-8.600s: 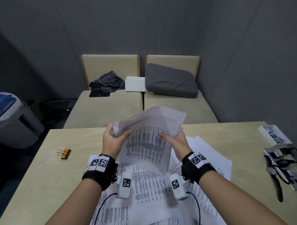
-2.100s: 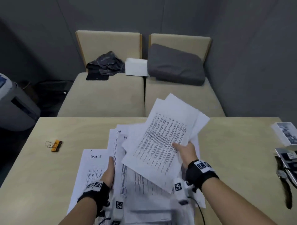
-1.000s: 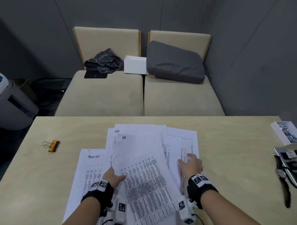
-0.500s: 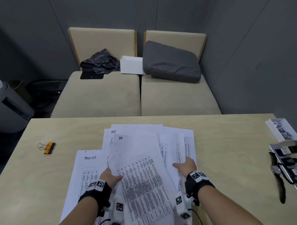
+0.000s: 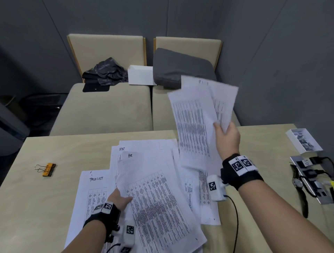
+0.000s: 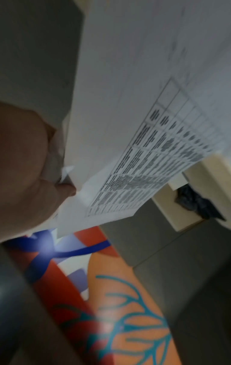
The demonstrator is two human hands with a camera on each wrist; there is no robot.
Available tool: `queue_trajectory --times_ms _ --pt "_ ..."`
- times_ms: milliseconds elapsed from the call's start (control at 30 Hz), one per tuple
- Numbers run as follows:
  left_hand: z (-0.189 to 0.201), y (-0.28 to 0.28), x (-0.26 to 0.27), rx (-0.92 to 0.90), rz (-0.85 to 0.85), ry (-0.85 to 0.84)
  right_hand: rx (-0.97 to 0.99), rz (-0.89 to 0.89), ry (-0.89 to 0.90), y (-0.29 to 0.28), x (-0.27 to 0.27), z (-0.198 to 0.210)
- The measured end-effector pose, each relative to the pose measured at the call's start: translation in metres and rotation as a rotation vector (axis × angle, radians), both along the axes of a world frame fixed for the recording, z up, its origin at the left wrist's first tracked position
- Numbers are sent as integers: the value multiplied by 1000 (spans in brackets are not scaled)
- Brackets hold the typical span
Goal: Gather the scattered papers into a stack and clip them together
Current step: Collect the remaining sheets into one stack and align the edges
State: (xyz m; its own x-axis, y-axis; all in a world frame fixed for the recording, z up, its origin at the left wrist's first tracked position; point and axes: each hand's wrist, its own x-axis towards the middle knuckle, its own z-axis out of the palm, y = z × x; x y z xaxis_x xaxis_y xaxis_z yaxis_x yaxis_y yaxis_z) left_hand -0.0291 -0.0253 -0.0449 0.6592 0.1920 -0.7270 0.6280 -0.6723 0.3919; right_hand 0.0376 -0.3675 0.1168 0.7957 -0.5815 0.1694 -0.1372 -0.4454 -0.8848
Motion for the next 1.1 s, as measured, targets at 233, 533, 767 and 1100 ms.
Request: queue_trajectory --times_ms 233,533,767,1100 --pt "3 4 0 -15 -29 22 254 145 -262 32 -8 39" --pt "-4 8 4 -191 209 26 283 340 365 57 -25 -57" --pt "-19 22 5 -612 474 117 106 576 941 78 -49 -134" --pt "15 2 -13 -454 64 -214 259 537 818 79 -54 -134"
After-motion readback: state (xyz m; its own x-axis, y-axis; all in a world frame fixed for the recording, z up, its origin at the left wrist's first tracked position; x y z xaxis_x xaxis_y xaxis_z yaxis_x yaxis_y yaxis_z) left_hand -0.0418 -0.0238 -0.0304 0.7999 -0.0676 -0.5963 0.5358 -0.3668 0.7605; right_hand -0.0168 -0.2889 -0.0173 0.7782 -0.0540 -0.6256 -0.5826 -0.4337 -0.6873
